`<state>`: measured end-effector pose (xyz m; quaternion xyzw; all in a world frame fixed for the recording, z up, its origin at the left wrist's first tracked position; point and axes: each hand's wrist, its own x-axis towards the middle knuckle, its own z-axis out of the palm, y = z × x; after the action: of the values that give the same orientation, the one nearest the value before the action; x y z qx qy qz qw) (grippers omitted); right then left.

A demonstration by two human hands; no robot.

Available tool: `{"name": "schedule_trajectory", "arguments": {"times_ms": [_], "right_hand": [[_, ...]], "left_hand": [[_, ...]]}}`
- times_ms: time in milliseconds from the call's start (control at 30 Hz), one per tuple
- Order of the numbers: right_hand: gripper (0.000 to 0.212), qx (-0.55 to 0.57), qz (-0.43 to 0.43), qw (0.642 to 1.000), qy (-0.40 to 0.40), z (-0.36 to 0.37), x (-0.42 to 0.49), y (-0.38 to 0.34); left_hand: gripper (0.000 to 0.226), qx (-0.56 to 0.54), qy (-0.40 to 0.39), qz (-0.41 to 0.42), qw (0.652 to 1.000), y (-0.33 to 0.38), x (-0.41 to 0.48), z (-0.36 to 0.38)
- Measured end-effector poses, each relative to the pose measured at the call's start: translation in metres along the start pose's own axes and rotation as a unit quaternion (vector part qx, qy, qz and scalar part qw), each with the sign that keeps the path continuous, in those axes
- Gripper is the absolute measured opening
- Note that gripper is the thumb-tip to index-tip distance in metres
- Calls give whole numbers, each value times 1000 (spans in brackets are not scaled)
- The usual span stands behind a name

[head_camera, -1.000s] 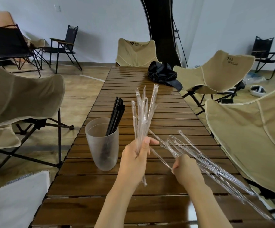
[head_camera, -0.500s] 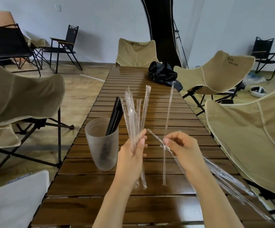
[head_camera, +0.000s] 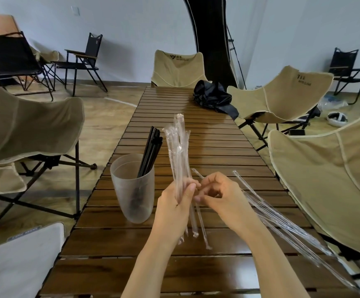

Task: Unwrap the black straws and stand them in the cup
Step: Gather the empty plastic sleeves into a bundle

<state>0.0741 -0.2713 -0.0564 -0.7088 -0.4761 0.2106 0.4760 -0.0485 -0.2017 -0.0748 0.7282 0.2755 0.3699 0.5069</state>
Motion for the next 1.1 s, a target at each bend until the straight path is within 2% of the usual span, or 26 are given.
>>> {"name": "schedule_trajectory", "arguments": {"times_ms": [133,300,400,500,667,800,933,1100], "right_hand": [[17,-90,59,994,35,-4,0,14],[10,-222,214,948,74,-15,-8,40],[11,-288,235,925,84,-16,-11,42],[16,-325,232,913,84,-14,-12,41],[14,-337,274,899,52,-12,-15,40],[12,-318,287,903,46,-10,-15,43],[7,-267,297,914,65,-12,-12,41],[22,-197,253,941,109,-17,-9,40]], "left_hand": [[20,-9,11,-10,1000,-2,0,1],[34,-49,31,-24,998,-1,1,3],[20,-80,23,-14,996,3,1,2],[16,-53,18,13,998,7,-1,0],[15,-6,27,21,999,7,-1,0],[15,18,31,20,999,7,-1,1],[17,18,31,12,999,7,-2,1],[20,17,28,13,999,6,-1,0]]}}
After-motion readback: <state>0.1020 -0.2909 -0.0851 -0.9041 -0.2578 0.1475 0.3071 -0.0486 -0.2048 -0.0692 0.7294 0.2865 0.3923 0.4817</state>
